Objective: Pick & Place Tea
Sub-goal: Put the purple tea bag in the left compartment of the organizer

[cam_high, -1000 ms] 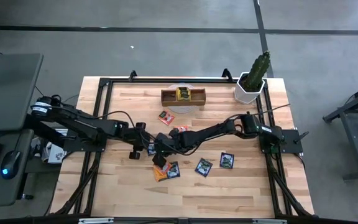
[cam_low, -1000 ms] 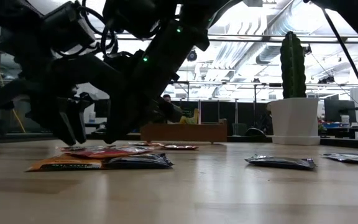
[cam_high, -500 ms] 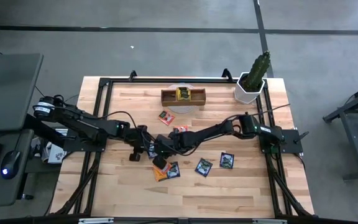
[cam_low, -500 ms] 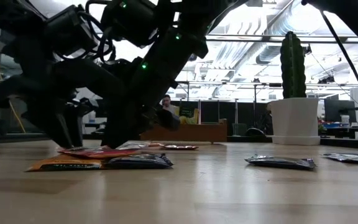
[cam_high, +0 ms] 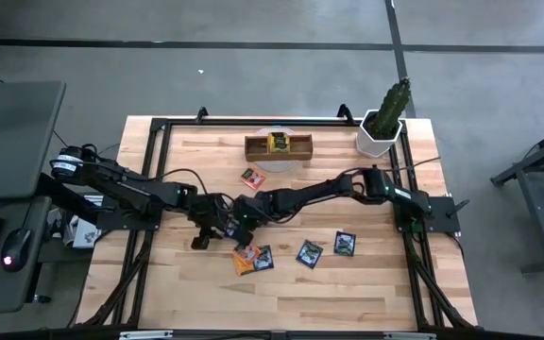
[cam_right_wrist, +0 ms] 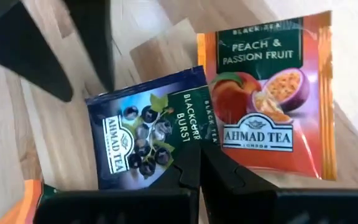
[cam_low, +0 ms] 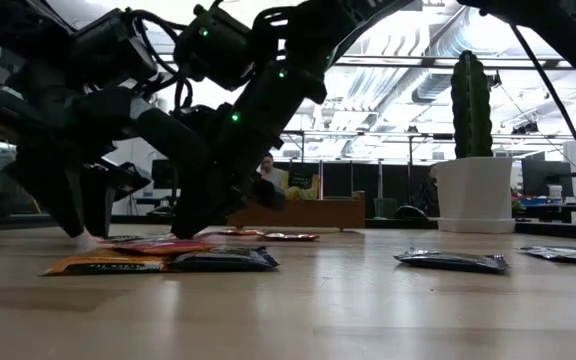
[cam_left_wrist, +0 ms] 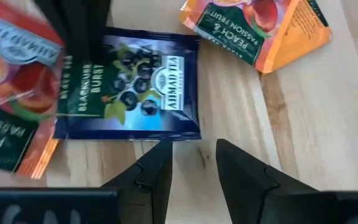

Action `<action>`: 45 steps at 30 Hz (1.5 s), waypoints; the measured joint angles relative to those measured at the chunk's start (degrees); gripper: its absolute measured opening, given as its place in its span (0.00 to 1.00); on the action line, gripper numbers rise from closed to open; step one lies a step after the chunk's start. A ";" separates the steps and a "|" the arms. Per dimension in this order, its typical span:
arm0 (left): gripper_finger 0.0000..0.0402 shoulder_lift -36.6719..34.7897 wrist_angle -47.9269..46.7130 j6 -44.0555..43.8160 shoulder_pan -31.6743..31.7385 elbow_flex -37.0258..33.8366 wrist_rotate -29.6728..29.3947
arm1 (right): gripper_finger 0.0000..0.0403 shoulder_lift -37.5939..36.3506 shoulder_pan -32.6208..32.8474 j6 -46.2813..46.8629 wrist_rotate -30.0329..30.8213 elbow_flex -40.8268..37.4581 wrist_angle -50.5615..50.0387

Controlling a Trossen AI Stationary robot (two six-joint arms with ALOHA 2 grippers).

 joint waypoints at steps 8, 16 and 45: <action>0.30 0.00 0.07 -1.07 0.00 0.00 0.36 | 0.00 -0.46 -0.58 -2.54 -0.82 -0.07 0.43; 0.30 0.00 0.17 -1.27 0.00 0.02 0.41 | 0.00 -2.39 -0.60 -2.63 -3.23 -0.07 0.28; 0.30 0.07 1.62 -2.94 0.09 0.07 -3.41 | 0.00 -6.01 4.20 3.06 -3.53 -8.33 12.33</action>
